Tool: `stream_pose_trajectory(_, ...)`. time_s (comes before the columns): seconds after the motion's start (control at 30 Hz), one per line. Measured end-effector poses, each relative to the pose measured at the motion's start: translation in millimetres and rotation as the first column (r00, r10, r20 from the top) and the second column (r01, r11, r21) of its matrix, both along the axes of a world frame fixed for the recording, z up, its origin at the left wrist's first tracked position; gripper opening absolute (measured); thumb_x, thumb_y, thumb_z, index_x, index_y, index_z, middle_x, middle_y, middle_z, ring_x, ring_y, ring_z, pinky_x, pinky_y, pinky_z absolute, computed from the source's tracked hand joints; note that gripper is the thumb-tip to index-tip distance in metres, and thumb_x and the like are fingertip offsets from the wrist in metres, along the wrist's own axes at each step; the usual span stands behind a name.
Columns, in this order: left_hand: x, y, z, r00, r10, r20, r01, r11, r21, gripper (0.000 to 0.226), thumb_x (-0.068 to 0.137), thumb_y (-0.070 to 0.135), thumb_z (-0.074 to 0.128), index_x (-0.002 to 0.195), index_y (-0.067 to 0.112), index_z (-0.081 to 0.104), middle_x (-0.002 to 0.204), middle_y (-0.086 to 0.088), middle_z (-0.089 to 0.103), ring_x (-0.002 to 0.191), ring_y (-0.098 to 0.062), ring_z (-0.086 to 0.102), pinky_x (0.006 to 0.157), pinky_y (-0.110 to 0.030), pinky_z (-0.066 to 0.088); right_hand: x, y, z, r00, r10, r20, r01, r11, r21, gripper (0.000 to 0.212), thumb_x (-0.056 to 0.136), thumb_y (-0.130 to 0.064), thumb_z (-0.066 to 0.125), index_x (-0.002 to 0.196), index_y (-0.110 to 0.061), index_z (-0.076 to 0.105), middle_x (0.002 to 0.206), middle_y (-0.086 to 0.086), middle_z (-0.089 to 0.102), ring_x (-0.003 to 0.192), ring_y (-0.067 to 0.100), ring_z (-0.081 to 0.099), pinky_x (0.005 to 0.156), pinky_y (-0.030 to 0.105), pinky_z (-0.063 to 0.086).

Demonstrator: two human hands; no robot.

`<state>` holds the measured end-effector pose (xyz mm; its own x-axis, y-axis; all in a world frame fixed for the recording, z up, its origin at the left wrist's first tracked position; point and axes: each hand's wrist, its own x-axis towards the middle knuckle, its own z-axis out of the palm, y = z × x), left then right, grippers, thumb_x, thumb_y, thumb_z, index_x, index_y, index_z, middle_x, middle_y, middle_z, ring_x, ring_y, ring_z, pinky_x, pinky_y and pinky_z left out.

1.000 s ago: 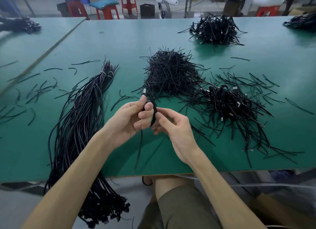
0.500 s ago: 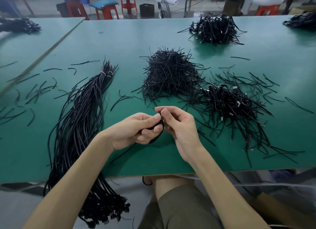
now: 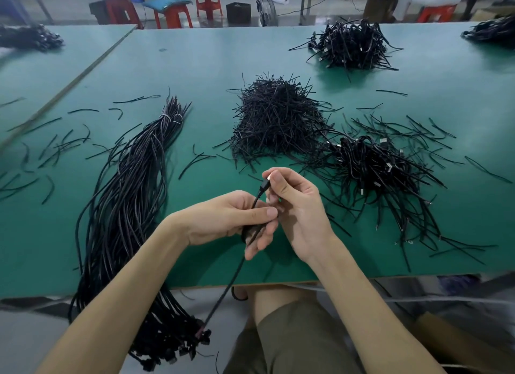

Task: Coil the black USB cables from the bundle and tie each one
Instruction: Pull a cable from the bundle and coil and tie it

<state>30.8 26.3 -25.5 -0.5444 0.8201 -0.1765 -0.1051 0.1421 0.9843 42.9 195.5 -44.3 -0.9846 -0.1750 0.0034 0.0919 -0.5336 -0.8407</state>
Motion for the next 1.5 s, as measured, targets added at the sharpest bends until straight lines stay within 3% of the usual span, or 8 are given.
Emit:
stream_pose_trajectory(0.13, 0, -2, -2, 0.995, 0.085, 0.046, -0.088, 0.993, 0.074, 0.028, 0.106, 0.031, 0.05, 0.088, 0.013, 0.062, 0.068, 0.001, 0.046, 0.051, -0.014, 0.043, 0.062, -0.026, 0.044, -1, 0, 1, 1.0, -0.024, 0.003, 0.024, 0.998, -0.066, 0.011, 0.085, -0.021, 0.069, 0.088, -0.012, 0.073, 0.075, -0.002, 0.06, 0.067, 0.01, 0.049, 0.067, 0.021, 0.045)
stream_pose_trajectory(0.4, -2, -5, -2, 0.981, 0.162, 0.103, -0.176, 0.974, 0.143, 0.031, 0.106, 0.034, 0.047, 0.087, 0.015, 0.061, 0.067, 0.005, 0.035, 0.054, -0.014, 0.029, 0.056, -0.024, 0.034, 0, -1, -1, 1.0, -0.025, -0.014, 0.025, 0.998, -0.05, 0.011, 0.085, -0.026, 0.068, 0.085, -0.017, 0.075, 0.084, -0.005, 0.068, 0.078, 0.008, 0.059, 0.079, 0.024, 0.048)
stream_pose_trajectory(0.57, -4, -7, 0, 0.951, 0.119, 0.285, -0.205, 0.934, 0.292, 0.031, 0.105, 0.031, 0.044, 0.079, 0.019, 0.055, 0.064, 0.008, 0.031, 0.052, -0.009, 0.023, 0.052, -0.023, 0.024, 1, -4, -1, 0.997, 0.07, -0.042, -0.071, 0.997, -0.024, 0.032, 0.085, -0.035, 0.067, 0.105, -0.011, 0.071, 0.105, 0.003, 0.072, 0.1, 0.016, 0.063, 0.097, 0.033, 0.048)
stream_pose_trajectory(0.83, -10, -18, 5, 0.78, 0.006, 0.626, -0.459, 0.684, 0.566, 0.023, 0.101, 0.017, 0.055, 0.078, 0.013, 0.054, 0.063, 0.008, 0.029, 0.05, -0.009, 0.02, 0.051, -0.022, 0.027, 4, -10, -5, 0.993, 0.092, -0.072, -0.08, 0.984, 0.161, 0.028, 0.086, -0.02, 0.069, 0.107, -0.002, 0.067, 0.082, 0.001, 0.067, 0.071, 0.015, 0.06, 0.061, 0.024, 0.047)
stream_pose_trajectory(1.1, -3, -12, 7, 0.742, -0.096, 0.664, -0.469, 0.633, 0.616, 0.023, 0.108, 0.011, 0.04, 0.088, 0.007, 0.052, 0.068, -0.001, 0.04, 0.051, -0.014, 0.035, 0.059, -0.031, 0.043, 5, -12, -10, 0.981, 0.16, -0.113, -0.143, 0.979, 0.146, 0.014, 0.089, -0.012, 0.068, 0.095, -0.001, 0.063, 0.087, 0.017, 0.071, 0.073, 0.025, 0.072, 0.059, 0.026, 0.055)
stream_pose_trajectory(1.27, -5, -13, 2, 0.743, 0.047, 0.668, -0.548, 0.617, 0.565, 0.035, 0.111, 0.018, 0.03, 0.091, 0.006, 0.056, 0.076, -0.005, 0.058, 0.062, -0.019, 0.06, 0.069, -0.035, 0.056, 4, -12, -10, 0.983, 0.155, -0.103, -0.14, 0.981, 0.136, 0.008, 0.096, -0.004, 0.064, 0.1, 0.003, 0.065, 0.099, 0.018, 0.074, 0.083, 0.031, 0.075, 0.066, 0.03, 0.059)
stream_pose_trajectory(1.37, -6, -13, 1, 0.751, 0.125, 0.648, -0.566, 0.626, 0.536, 0.048, 0.112, 0.025, 0.022, 0.09, 0.008, 0.061, 0.078, -0.002, 0.059, 0.068, -0.017, 0.062, 0.073, -0.032, 0.057, 4, -12, -10, 0.985, 0.132, -0.109, -0.111, 0.978, 0.179, 0.006, 0.097, -0.001, 0.062, 0.099, 0.001, 0.067, 0.093, 0.01, 0.073, 0.076, 0.024, 0.073, 0.061, 0.027, 0.055)
stream_pose_trajectory(1.5, -8, -13, 0, 0.79, 0.173, 0.588, -0.526, 0.685, 0.505, 0.041, 0.111, 0.027, 0.029, 0.088, 0.014, 0.06, 0.074, 0.005, 0.054, 0.058, -0.007, 0.056, 0.063, -0.023, 0.053, 5, -11, -9, 0.983, 0.153, -0.1, -0.134, 0.975, 0.176, 0.011, 0.096, 0.0, 0.062, 0.102, 0.006, 0.068, 0.089, 0.012, 0.074, 0.073, 0.024, 0.072, 0.063, 0.027, 0.057)
